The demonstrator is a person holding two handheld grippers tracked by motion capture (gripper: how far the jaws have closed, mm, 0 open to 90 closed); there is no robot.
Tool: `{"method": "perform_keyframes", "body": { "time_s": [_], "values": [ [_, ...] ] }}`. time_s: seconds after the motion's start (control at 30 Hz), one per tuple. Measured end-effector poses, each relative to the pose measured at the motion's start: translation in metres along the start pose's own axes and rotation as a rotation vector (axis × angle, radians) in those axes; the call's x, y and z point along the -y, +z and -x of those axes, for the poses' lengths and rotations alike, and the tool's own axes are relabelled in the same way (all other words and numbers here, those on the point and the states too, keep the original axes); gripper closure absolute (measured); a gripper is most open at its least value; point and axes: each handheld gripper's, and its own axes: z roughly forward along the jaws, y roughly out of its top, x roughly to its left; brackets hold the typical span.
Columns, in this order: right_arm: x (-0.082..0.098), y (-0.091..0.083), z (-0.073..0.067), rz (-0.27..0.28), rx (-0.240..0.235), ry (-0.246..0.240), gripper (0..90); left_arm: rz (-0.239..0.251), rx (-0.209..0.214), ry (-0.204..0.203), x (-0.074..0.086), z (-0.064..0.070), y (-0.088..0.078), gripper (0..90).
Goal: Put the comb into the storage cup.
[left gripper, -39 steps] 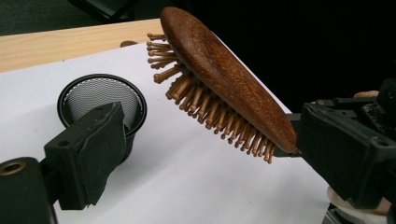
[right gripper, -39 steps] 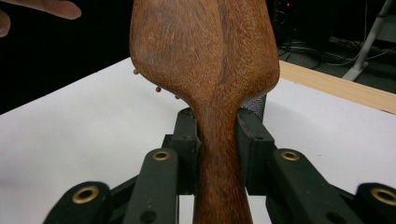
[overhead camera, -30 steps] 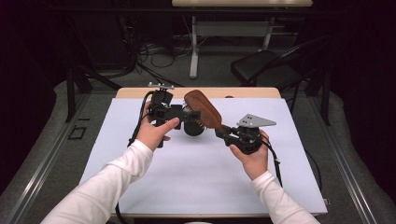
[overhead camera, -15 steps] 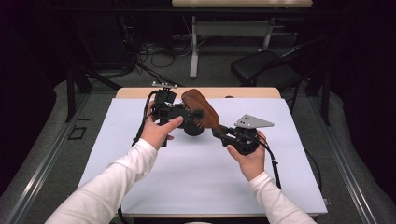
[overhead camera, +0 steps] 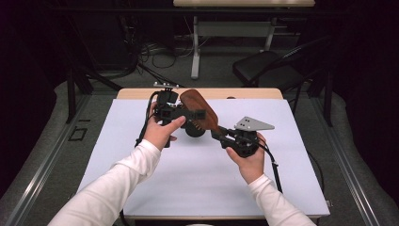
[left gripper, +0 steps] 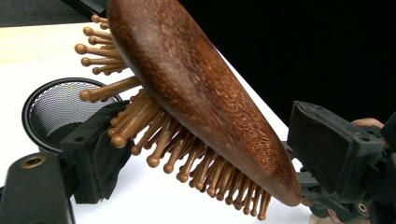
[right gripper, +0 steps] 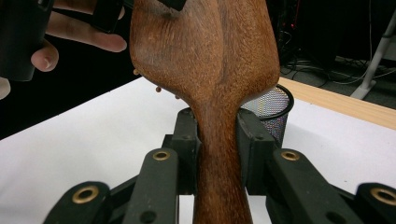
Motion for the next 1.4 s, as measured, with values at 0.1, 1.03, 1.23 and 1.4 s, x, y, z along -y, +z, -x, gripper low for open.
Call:
{"method": "perform_keyframes", "body": {
  "time_s": [0.1,1.03,1.23,1.4],
  "values": [
    [0.000,0.000,0.000,0.001,0.002,-0.002,71.5,-0.001,0.001,-0.003,0.000,-0.001,0.000,15.6],
    [0.010,0.003,-0.005,0.026,0.028,-0.032,71.7,0.046,0.030,-0.115,0.001,-0.009,-0.006,31.3],
    [0.013,0.004,-0.006,0.023,0.029,-0.039,71.8,0.033,0.037,-0.140,0.003,-0.011,-0.006,33.2],
    [0.018,0.004,-0.006,0.021,0.028,-0.041,71.9,0.070,0.086,-0.209,0.006,-0.011,-0.008,40.7]
  ]
}}
